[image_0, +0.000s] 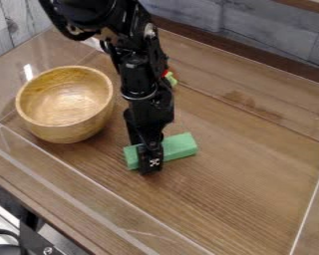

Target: Remove the green stick from the brown bowl and put it on the table

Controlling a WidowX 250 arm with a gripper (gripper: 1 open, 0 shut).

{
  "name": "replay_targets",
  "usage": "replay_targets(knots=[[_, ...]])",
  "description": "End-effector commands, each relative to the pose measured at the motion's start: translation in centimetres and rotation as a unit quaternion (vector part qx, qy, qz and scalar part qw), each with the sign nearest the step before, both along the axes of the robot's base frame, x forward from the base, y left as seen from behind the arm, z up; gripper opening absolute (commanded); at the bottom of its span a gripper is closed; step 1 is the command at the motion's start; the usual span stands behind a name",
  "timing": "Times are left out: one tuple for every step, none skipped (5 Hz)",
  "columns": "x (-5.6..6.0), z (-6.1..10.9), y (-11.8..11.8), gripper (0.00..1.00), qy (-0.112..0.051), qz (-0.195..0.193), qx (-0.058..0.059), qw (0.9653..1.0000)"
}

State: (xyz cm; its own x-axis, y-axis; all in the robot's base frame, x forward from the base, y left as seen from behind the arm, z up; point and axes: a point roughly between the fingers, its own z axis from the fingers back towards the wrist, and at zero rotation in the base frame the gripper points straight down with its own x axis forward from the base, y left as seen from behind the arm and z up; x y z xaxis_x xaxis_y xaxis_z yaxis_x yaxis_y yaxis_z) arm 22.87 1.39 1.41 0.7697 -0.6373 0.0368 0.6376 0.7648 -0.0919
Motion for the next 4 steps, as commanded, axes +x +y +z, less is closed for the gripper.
replay_targets(knots=[[0.4, 0.8, -0.4, 0.00, -0.004, -0.006, -0.002, 1.0000], [0.8, 1.7, -1.0, 0.00, -0.006, -0.013, -0.005, 0.9999], [1.2, 2.7, -1.3, 0.00, -0.009, -0.016, -0.008, 0.9998], [0.7, 2.7, -1.2, 0.00, -0.015, -0.023, -0.011, 0.9996]])
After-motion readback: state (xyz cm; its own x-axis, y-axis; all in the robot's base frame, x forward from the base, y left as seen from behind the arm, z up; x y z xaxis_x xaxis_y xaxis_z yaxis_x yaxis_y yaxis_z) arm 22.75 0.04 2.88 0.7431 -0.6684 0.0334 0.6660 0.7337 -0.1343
